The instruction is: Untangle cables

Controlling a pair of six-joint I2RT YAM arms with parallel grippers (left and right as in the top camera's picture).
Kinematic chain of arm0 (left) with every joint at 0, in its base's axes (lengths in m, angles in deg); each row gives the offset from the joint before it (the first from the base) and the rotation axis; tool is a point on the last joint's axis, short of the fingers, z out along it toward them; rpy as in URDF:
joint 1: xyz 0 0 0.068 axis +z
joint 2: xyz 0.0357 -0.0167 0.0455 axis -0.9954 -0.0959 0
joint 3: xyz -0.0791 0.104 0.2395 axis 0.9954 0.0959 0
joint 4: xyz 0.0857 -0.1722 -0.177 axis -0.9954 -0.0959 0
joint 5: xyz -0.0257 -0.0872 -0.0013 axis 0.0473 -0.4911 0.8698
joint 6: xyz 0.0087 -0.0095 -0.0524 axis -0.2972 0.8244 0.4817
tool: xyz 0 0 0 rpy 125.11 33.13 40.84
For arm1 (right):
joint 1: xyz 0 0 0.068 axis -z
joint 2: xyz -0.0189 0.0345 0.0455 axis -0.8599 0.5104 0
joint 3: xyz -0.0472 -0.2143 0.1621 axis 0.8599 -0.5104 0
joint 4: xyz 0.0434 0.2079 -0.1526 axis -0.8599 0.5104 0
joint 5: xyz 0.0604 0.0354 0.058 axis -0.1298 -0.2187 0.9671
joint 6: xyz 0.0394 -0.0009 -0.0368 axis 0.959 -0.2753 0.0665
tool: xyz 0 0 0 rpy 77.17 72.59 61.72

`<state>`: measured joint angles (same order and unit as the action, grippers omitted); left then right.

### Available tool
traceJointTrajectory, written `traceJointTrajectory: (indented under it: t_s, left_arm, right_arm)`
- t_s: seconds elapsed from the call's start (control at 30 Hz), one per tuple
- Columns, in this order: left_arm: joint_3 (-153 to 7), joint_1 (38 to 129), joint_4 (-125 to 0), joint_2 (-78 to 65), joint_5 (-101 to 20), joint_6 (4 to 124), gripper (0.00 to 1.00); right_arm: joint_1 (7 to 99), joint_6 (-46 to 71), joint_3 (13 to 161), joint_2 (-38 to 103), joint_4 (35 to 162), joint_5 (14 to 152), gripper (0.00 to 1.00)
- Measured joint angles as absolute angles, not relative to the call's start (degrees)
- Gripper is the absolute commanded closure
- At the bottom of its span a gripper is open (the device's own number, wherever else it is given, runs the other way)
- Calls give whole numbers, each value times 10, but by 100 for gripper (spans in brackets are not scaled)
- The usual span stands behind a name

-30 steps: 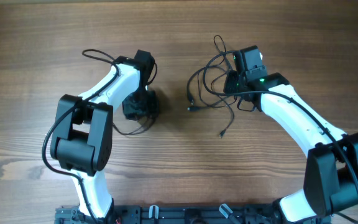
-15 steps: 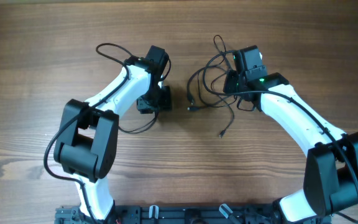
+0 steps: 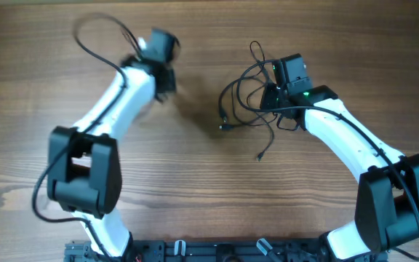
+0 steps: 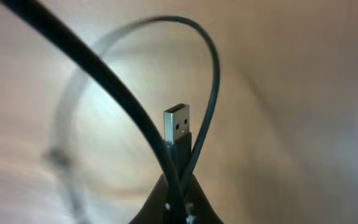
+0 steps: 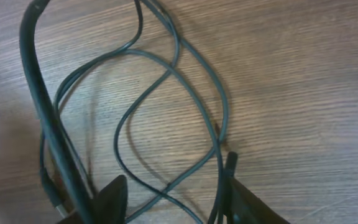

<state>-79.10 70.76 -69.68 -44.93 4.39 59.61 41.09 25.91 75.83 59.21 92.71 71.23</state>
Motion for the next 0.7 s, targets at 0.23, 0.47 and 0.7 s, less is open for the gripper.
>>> traceJointTrajectory:
  t_s: [0.23,0.47,0.7]
  left_arm:
    - [-865,941,-473,-439,64,507,96]
    - [-870,1101,-235,-567,-43,431,96]
    - [-864,1108,-232,-705,-31,494,0]
  right_arm:
    - [411,259,758,593,922,725,45]
    - [411,274,758,593,887,728,39]
    - [411,285,758,594,877,742,0]
